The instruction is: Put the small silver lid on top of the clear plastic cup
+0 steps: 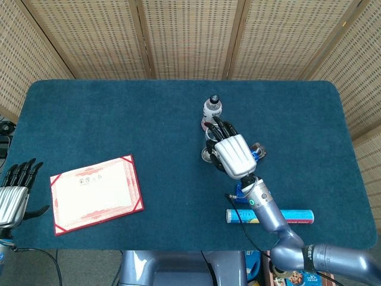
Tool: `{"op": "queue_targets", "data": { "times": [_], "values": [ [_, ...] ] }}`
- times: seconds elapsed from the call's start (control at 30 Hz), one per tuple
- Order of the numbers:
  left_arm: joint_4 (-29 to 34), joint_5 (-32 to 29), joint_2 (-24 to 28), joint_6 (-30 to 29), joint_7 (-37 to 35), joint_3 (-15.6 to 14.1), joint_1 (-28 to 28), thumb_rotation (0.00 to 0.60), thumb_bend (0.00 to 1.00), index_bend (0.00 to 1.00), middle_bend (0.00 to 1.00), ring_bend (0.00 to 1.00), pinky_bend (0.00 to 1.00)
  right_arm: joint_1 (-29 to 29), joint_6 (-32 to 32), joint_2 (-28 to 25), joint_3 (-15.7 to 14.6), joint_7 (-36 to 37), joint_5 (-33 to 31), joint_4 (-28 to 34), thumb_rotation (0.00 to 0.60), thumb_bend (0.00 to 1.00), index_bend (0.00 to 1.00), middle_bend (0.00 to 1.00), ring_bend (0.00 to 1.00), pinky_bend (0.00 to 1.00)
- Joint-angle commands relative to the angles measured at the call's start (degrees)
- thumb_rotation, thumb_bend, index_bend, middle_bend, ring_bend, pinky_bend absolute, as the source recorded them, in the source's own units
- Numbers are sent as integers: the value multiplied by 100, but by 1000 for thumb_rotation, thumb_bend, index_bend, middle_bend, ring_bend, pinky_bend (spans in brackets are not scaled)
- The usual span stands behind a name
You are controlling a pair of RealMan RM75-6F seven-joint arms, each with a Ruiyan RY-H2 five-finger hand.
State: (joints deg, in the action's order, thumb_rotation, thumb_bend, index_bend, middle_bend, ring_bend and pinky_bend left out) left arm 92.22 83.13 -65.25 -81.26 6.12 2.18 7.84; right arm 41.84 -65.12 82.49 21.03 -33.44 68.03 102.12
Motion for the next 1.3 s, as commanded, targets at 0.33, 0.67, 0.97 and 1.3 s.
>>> {"op": "queue_targets", "data": {
  "times": [0.33,0.67,0.97,1.3],
  "values": [
    [-35,-61,0,15,-33,46,9,600,127,0,0,0,0,453,192,-9,286,1,-558,-396,600,574,595,222,31,214],
    [-78,-205,-25,95,12,94,34,600,127,0,0,0,0,794,257,162,348,153,-808,-984,600,575,595,222,31,214],
    [-80,-249,-38,120,53,112,48,600,127,0,0,0,0,899,300,155,272,320,-929,-1266,600,574,595,222,31,214],
    [-24,-217,-27,85,99,102,39,600,126,0,0,0,0,902,266,180,157,518,-973,-1530,600,574,595,222,31,214]
  ]
}}
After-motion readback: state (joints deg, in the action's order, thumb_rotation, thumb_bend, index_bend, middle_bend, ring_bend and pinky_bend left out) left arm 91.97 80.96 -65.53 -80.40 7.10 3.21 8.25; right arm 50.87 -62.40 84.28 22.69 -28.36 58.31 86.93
